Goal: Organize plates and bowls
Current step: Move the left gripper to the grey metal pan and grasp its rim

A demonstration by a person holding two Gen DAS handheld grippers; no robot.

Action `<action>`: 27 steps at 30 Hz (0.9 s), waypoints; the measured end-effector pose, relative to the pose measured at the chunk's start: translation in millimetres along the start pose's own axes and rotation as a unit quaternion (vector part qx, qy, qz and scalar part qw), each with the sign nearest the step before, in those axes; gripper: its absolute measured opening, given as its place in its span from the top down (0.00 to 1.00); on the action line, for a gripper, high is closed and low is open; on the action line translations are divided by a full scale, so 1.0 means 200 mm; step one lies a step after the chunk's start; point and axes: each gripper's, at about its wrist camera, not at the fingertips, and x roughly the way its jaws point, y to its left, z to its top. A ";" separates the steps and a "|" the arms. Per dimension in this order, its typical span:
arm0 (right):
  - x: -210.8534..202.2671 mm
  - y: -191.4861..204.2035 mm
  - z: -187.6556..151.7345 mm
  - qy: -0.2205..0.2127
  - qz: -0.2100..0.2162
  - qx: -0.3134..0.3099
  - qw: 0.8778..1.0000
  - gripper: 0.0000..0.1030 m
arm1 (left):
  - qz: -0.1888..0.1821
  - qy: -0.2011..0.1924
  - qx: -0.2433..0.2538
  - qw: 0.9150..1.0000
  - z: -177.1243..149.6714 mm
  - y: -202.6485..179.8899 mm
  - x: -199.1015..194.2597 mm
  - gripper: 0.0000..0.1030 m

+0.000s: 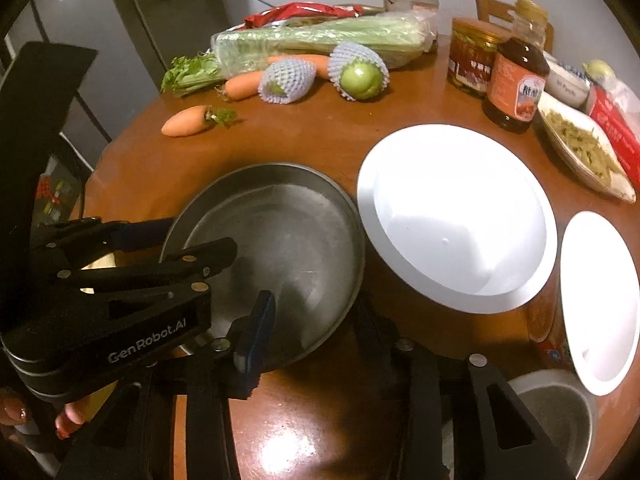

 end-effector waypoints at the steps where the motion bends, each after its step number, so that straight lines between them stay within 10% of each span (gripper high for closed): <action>1: 0.00 0.00 0.00 -0.002 -0.001 -0.002 1.000 0.63 | -0.002 -0.003 -0.003 1.000 0.00 0.01 -0.01 0.57; 27: -0.34 0.11 -0.01 -0.085 0.014 -0.021 0.996 0.64 | -0.002 -0.093 -0.017 0.995 -0.09 0.06 -0.40 0.57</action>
